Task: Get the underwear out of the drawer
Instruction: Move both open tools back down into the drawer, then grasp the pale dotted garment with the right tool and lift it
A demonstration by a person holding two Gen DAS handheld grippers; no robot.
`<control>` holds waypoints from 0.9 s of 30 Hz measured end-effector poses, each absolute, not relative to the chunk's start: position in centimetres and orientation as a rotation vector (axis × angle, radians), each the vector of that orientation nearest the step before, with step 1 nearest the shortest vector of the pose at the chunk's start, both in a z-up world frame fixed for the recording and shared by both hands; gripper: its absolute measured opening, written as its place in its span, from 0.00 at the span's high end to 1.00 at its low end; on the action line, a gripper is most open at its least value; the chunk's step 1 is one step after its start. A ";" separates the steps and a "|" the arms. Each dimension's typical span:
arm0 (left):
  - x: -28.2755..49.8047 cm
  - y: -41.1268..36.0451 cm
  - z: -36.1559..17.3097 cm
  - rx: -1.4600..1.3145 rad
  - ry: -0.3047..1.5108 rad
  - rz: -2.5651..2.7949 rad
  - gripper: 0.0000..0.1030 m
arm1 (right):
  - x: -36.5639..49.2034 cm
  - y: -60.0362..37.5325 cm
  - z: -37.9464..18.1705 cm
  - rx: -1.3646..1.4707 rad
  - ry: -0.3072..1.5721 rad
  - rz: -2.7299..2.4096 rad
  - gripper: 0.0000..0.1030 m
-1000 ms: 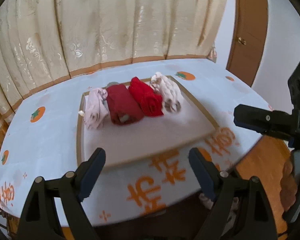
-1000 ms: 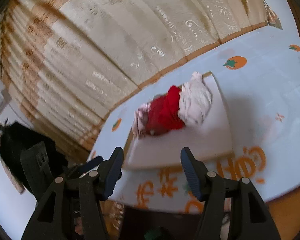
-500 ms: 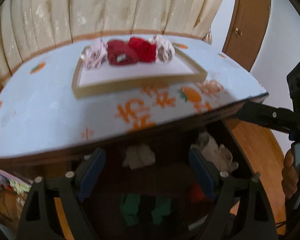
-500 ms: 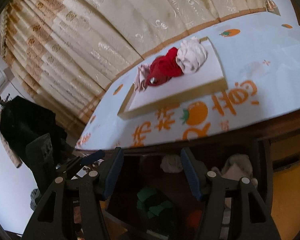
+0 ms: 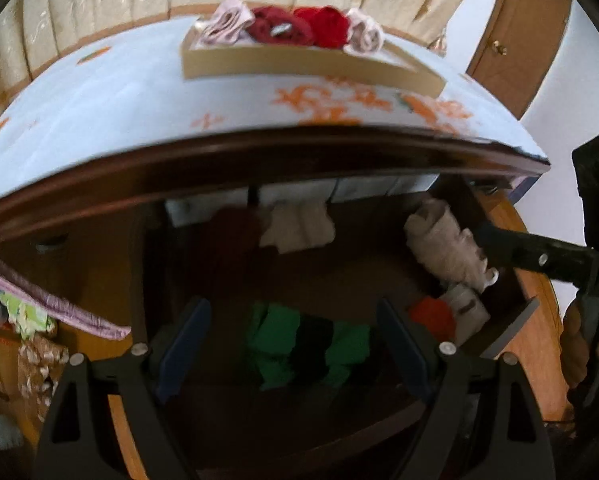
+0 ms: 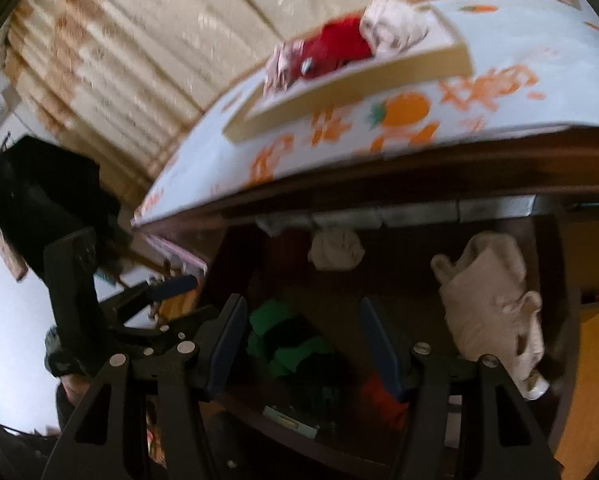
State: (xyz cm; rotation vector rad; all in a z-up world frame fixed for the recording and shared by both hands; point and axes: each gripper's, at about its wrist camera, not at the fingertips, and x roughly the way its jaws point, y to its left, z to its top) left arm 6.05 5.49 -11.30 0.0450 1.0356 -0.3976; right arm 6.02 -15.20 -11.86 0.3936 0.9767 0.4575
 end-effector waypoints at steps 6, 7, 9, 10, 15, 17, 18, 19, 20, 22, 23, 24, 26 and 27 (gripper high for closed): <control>6.0 7.2 -12.2 0.036 1.048 -0.361 0.16 | 7.4 -12.2 -15.1 0.314 1.115 0.551 0.40; 6.0 7.6 -12.3 0.027 1.047 -0.353 0.16 | 7.7 -11.7 -15.5 0.296 1.134 0.558 0.40; 6.2 8.2 -12.5 0.014 1.046 -0.342 0.16 | 8.3 -11.0 -16.1 0.260 1.166 0.560 0.40; 6.2 8.5 -12.7 0.004 1.047 -0.337 0.16 | 8.4 -10.8 -16.3 0.249 1.174 0.566 0.40; 6.6 9.6 -13.4 -0.030 1.073 -0.335 0.16 | 9.1 -9.4 -17.1 0.188 1.215 0.596 0.40; 6.7 9.9 -13.5 -0.039 1.071 -0.330 0.16 | 9.5 -9.0 -17.7 0.157 1.240 0.594 0.40; 6.7 10.1 -13.6 -0.045 1.070 -0.327 0.16 | 9.6 -8.9 -17.9 0.147 1.248 0.593 0.40; 6.8 10.2 -13.6 -0.054 1.070 -0.326 0.16 | 9.8 -8.8 -18.0 0.141 1.253 0.590 0.40; 6.8 10.3 -13.7 -0.061 1.072 -0.327 0.16 | 9.9 -8.8 -18.1 0.139 1.257 0.589 0.40; 6.9 10.2 -13.9 -0.068 1.081 -0.331 0.16 | 9.9 -9.0 -18.0 0.122 1.263 0.583 0.40; 6.9 10.1 -13.9 -0.065 1.088 -0.337 0.16 | 9.7 -9.3 -17.7 0.106 1.259 0.575 0.40; 6.9 9.9 -13.9 -0.061 1.092 -0.349 0.16 | 9.4 -10.0 -17.2 0.092 1.246 0.559 0.40; 6.9 9.5 -14.0 -0.040 1.101 -0.376 0.16 | 8.8 -11.8 -16.0 0.087 1.208 0.507 0.40; 7.0 9.2 -14.1 -0.024 1.106 -0.382 0.16 | 8.5 -12.7 -15.4 0.100 1.187 0.485 0.40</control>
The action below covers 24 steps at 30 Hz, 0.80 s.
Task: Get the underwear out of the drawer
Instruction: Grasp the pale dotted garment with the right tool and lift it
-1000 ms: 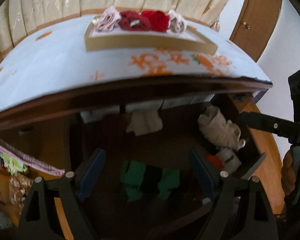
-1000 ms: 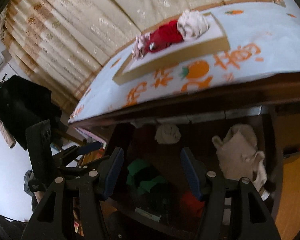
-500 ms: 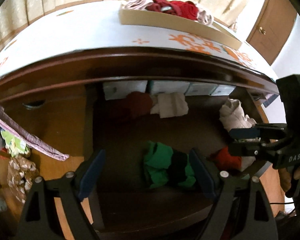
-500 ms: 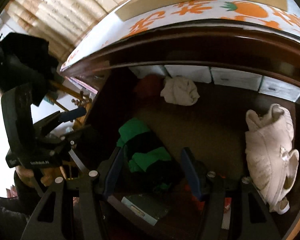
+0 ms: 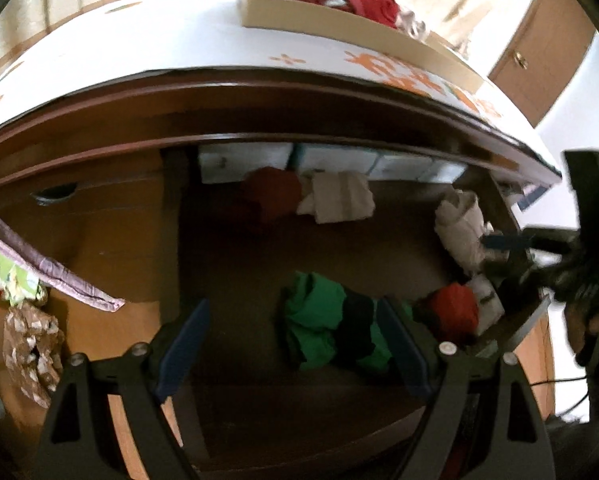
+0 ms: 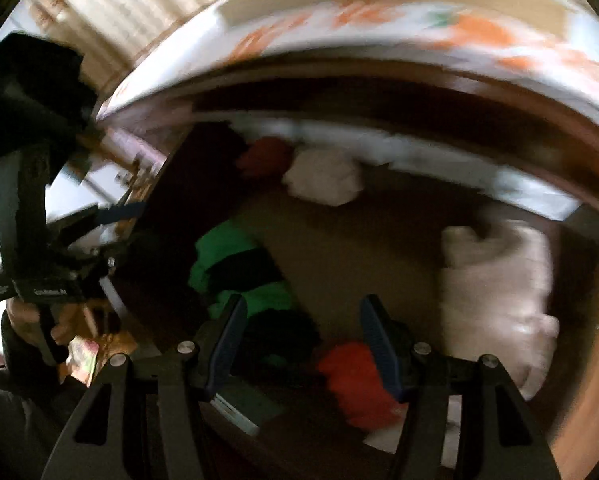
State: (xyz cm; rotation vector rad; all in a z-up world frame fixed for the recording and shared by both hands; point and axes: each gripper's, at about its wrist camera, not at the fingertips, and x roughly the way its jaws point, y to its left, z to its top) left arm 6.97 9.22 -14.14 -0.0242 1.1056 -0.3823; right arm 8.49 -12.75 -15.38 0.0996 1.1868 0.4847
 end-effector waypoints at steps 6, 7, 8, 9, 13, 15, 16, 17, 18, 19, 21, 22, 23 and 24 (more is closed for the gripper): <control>8.0 7.8 -14.7 -0.011 1.116 -0.400 0.16 | 6.6 -21.4 -12.8 0.217 1.053 0.310 0.40; 8.3 7.6 -14.9 -0.029 1.126 -0.403 0.16 | 6.8 -22.0 -12.8 0.219 1.057 0.293 0.40; 8.5 7.5 -14.9 -0.038 1.130 -0.404 0.16 | 7.1 -22.5 -13.1 0.217 1.067 0.274 0.40; 8.7 7.3 -15.0 -0.047 1.134 -0.403 0.16 | 7.7 -22.8 -13.4 0.205 1.075 0.264 0.40; 8.9 6.5 -14.7 -0.013 1.118 -0.382 0.16 | 10.2 -22.7 -15.3 0.112 1.142 0.250 0.40; 8.8 6.2 -14.6 0.012 1.111 -0.386 0.16 | 11.2 -21.9 -16.7 0.018 1.183 0.229 0.40; 8.8 6.0 -14.5 0.023 1.108 -0.387 0.16 | 11.4 -21.6 -17.3 -0.013 1.201 0.231 0.40; 8.9 5.9 -14.5 0.029 1.107 -0.387 0.16 | 11.6 -21.3 -17.9 -0.050 1.221 0.227 0.40; 9.0 5.8 -14.5 0.033 1.106 -0.389 0.16 | 11.7 -21.0 -18.4 -0.088 1.237 0.221 0.40; 9.1 5.7 -14.5 0.035 1.106 -0.392 0.16 | 11.8 -20.7 -18.9 -0.124 1.255 0.217 0.40; 9.3 5.2 -14.7 0.046 1.114 -0.400 0.16 | 12.1 -20.3 -19.9 -0.194 1.278 0.201 0.40; 9.4 5.0 -14.9 0.053 1.119 -0.405 0.16 | 12.2 -20.1 -20.0 -0.222 1.276 0.195 0.40; 9.4 4.8 -14.9 0.062 1.125 -0.412 0.16 | 12.4 -19.9 -20.3 -0.253 1.279 0.192 0.40; 9.4 4.5 -15.0 0.074 1.131 -0.422 0.16 | 12.5 -19.6 -20.5 -0.283 1.288 0.189 0.40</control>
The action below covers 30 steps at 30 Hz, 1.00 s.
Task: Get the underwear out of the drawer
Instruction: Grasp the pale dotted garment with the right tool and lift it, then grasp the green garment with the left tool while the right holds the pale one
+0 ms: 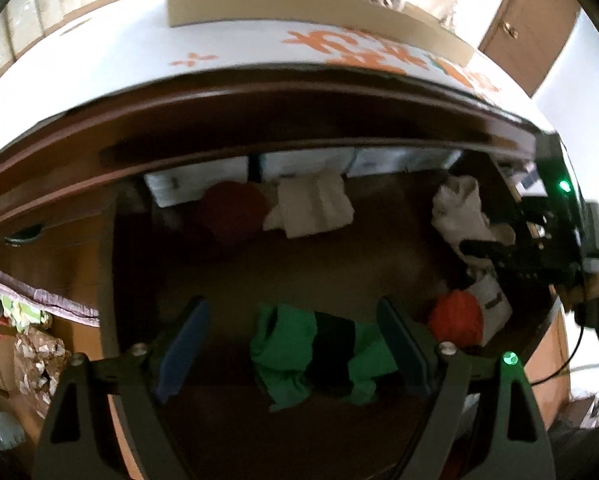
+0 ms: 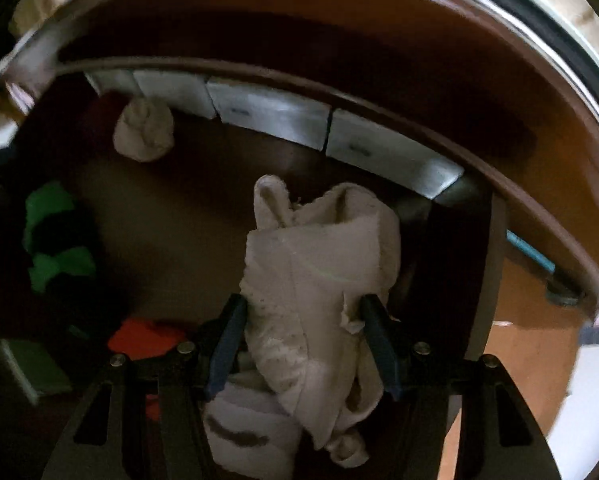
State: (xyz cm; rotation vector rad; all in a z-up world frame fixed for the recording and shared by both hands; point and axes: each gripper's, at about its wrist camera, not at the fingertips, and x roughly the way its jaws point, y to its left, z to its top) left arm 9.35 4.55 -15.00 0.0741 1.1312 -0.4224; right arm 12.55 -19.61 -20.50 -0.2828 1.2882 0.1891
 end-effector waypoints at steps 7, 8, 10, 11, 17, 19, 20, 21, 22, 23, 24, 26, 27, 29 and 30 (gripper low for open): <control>8.6 4.9 -15.4 0.116 1.211 -0.443 0.16 | 12.7 -18.1 -22.2 -0.480 1.311 0.147 0.40; 8.6 5.0 -15.6 0.109 1.224 -0.445 0.16 | 12.7 -17.9 -22.4 -0.503 1.311 0.136 0.40; 8.3 5.2 -15.6 0.095 1.249 -0.449 0.16 | 12.7 -17.7 -22.7 -0.543 1.314 0.125 0.40; 8.1 5.2 -15.7 0.096 1.255 -0.451 0.16 | 12.7 -17.6 -22.8 -0.549 1.313 0.123 0.40; 7.3 4.6 -16.3 0.097 1.306 -0.434 0.16 | 11.9 -18.2 -22.0 -0.534 1.262 0.139 0.64; 7.7 4.6 -16.9 0.064 1.332 -0.413 0.16 | 11.4 -19.0 -20.8 -0.468 1.224 0.150 0.68; 7.8 4.6 -17.1 0.048 1.344 -0.404 0.16 | 11.1 -19.4 -20.2 -0.430 1.208 0.158 0.68; 7.8 4.5 -17.4 0.032 1.359 -0.396 0.16 | 10.8 -19.8 -19.4 -0.377 1.189 0.174 0.69; 7.8 4.4 -17.7 0.020 1.375 -0.389 0.16 | 10.3 -20.4 -18.4 -0.307 1.165 0.200 0.69; 7.8 4.2 -17.9 0.017 1.382 -0.382 0.16 | 9.8 -20.8 -17.5 -0.244 1.146 0.227 0.69; 7.8 4.1 -18.2 0.018 1.389 -0.371 0.16 | 9.4 -21.1 -16.7 -0.190 1.128 0.253 0.69; 7.8 3.7 -18.5 0.025 1.400 -0.352 0.16 | 8.5 -21.6 -15.2 -0.106 1.087 0.301 0.69; 7.8 3.4 -18.8 0.031 1.407 -0.337 0.16 | 8.0 -21.8 -14.5 -0.058 1.071 0.329 0.69; 7.7 3.0 -19.0 0.041 1.411 -0.314 0.16 | 7.7 -22.0 -14.0 -0.001 1.061 0.361 0.69; 7.7 2.8 -19.1 0.049 1.406 -0.297 0.16 | 7.4 -21.9 -13.8 0.011 1.056 0.376 0.68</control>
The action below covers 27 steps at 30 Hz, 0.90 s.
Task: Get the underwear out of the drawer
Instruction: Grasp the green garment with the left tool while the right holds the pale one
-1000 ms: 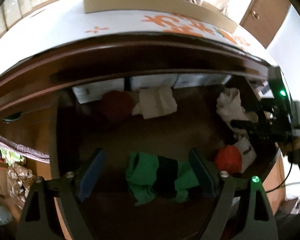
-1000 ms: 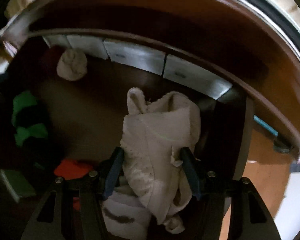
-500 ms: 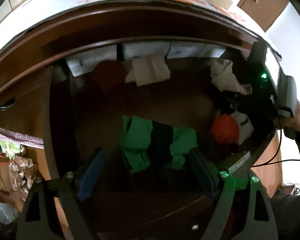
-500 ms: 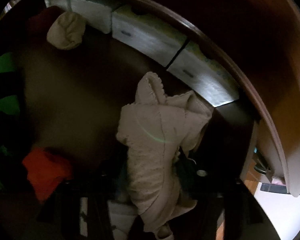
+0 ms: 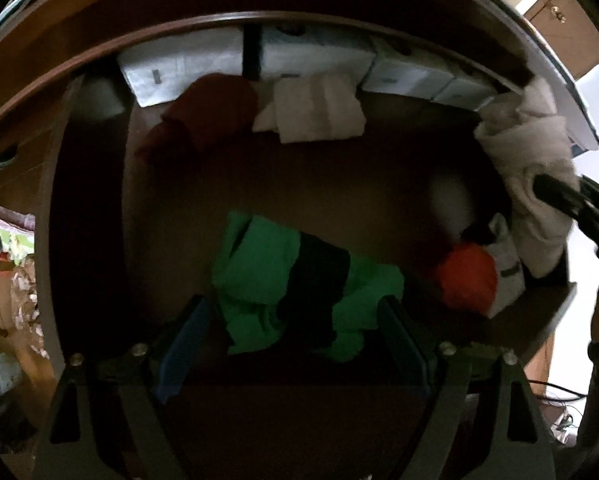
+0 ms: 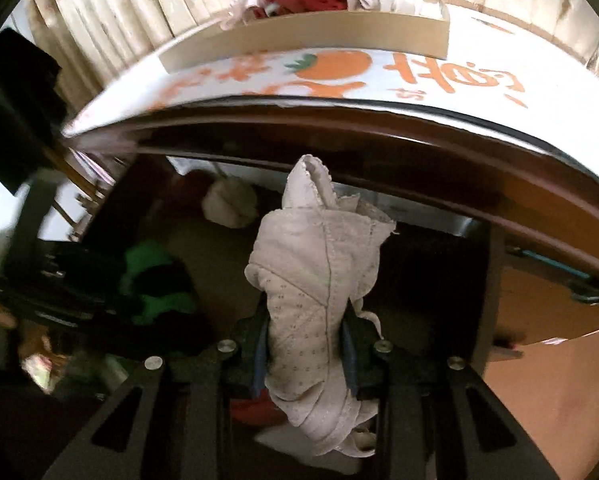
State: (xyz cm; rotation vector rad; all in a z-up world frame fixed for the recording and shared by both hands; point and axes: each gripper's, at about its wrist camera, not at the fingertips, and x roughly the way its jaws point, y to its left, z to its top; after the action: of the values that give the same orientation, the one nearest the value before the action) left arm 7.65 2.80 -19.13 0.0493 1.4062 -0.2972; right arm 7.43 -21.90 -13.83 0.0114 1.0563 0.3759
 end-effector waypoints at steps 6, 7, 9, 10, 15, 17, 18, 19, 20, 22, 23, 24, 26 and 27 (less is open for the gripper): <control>7.1 1.0 -20.4 0.119 1.404 -0.247 0.17 | 8.4 -21.9 -14.7 -0.023 1.055 0.401 0.68; 7.1 0.8 -20.7 0.122 1.407 -0.240 0.17 | 8.2 -21.7 -14.8 -0.027 1.055 0.402 0.68; 7.1 0.8 -20.7 0.109 1.411 -0.232 0.17 | 7.9 -21.7 -14.9 -0.027 1.054 0.404 0.68; 7.2 0.8 -20.8 0.106 1.418 -0.217 0.17 | 7.6 -21.0 -14.7 -0.026 1.054 0.404 0.68; 7.2 0.8 -21.5 0.109 1.474 -0.200 0.17 | 7.4 -20.1 -14.7 -0.021 1.059 0.410 0.68; 7.4 0.5 -21.9 0.105 1.493 -0.197 0.18 | 7.3 -19.4 -14.8 -0.018 1.057 0.414 0.68; 7.4 0.5 -22.0 0.096 1.501 -0.194 0.18 | 7.3 -19.4 -14.8 -0.016 1.056 0.418 0.68; 7.3 0.5 -22.2 0.087 1.512 -0.193 0.20 | 7.4 -19.4 -14.7 -0.015 1.056 0.421 0.68; 7.3 0.6 -22.3 0.085 1.515 -0.195 0.21 | 7.3 -19.3 -14.6 -0.014 1.055 0.423 0.68; 7.1 0.4 -22.4 0.091 1.517 -0.210 0.22 | 7.3 -19.0 -14.6 -0.016 1.056 0.427 0.68; 7.0 0.3 -22.5 0.094 1.516 -0.216 0.24 | 7.2 -19.0 -14.5 -0.017 1.056 0.430 0.68; 6.8 0.1 -22.5 0.101 1.513 -0.223 0.25 | 7.1 -18.9 -14.5 -0.016 1.056 0.432 0.68; 6.5 0.2 -22.5 0.117 1.501 -0.231 0.31 | 7.1 -18.8 -14.5 -0.012 1.056 0.432 0.68; 6.3 0.4 -22.5 0.116 1.497 -0.238 0.34 | 7.1 -18.8 -14.4 -0.008 1.055 0.431 0.68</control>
State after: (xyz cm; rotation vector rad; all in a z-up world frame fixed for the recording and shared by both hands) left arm 6.28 0.41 -22.47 0.1157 1.4975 -0.2377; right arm 7.09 -18.76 -14.44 -0.0082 1.0554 0.4314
